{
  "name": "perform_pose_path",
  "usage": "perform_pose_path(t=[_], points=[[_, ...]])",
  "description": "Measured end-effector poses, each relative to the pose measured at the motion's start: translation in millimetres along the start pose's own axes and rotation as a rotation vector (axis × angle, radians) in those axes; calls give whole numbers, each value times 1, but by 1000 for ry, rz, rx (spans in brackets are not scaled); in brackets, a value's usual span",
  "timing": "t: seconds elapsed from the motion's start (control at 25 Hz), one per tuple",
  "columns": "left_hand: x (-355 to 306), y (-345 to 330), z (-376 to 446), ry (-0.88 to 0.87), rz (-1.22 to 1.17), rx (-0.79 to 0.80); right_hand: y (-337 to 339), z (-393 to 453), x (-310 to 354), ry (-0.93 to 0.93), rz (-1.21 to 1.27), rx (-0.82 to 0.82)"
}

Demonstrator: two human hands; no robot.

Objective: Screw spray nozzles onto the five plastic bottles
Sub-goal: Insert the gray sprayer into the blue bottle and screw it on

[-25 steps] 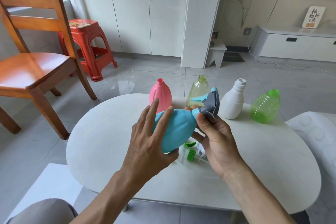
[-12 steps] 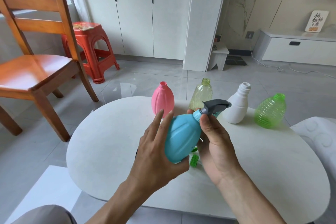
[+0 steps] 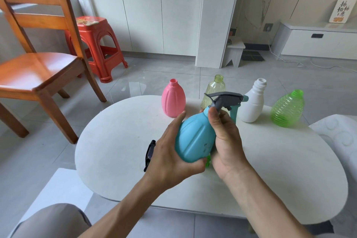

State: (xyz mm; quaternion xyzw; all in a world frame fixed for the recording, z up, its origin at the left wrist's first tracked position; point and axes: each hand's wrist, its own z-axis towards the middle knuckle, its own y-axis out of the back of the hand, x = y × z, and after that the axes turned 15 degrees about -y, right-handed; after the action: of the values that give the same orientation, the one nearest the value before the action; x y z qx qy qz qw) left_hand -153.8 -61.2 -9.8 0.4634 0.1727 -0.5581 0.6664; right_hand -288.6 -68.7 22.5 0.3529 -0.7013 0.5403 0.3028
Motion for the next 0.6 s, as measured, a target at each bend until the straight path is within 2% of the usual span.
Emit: perform_pose_path(t=[0.08,0.2,0.32,0.4,0.52,0.6], points=[[1,2,5,86,-197,27,3,0,1,33,-71,-23],[7,14,14,149,-652,188,7,1,2,-26,-105,51],[6,21,17,223,-841,263,10,0,9,-69,-51,164],[8,19,15,250,-872,181,12,0,13,-69,31,213],[9,10,8,340,-888,-143,13,2,9,-21,104,219],[6,4,5,376,-902,-264,12,3,1,-13,125,227]])
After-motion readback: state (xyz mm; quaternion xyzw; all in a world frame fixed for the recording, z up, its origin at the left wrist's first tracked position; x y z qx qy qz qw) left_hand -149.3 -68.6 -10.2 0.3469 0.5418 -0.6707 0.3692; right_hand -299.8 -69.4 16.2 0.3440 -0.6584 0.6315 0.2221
